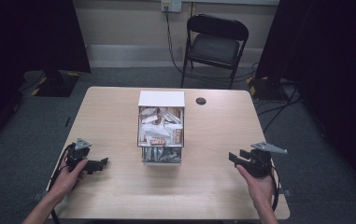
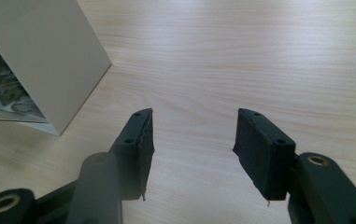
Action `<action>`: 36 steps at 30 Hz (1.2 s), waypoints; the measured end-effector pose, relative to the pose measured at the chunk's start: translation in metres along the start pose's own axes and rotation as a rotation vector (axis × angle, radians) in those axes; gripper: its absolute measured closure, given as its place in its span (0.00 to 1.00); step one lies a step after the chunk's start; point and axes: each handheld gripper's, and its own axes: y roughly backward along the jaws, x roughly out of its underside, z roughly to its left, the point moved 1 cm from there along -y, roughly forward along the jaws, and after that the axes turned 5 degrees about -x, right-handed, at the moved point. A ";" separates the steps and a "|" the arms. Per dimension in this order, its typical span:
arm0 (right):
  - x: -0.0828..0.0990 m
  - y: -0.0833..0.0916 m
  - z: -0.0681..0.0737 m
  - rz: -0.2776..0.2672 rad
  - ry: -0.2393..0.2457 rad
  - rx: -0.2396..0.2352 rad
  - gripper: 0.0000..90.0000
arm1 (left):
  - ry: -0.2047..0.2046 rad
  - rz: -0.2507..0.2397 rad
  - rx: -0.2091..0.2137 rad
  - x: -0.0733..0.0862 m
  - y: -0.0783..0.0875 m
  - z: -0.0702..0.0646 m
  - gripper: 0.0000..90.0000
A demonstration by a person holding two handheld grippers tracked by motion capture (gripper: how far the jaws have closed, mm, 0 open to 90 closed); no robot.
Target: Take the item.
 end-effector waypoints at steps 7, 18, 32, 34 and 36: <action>-0.009 0.002 0.006 0.007 0.022 -0.013 0.52 | -0.001 -0.001 -0.001 0.000 0.000 0.000 0.00; -0.028 0.012 0.020 -0.036 0.052 -0.064 0.55 | 0.000 0.000 0.000 0.000 0.000 0.000 0.00; -0.063 0.016 0.036 -0.086 0.073 -0.127 0.56 | 0.000 0.000 0.000 0.000 0.000 0.000 0.00; -0.073 0.019 0.039 -0.112 0.068 -0.148 0.57 | 0.000 0.000 0.000 0.000 0.000 0.000 0.00; -0.078 0.020 0.043 -0.121 0.072 -0.146 0.58 | 0.000 0.000 0.000 0.000 0.000 0.000 0.00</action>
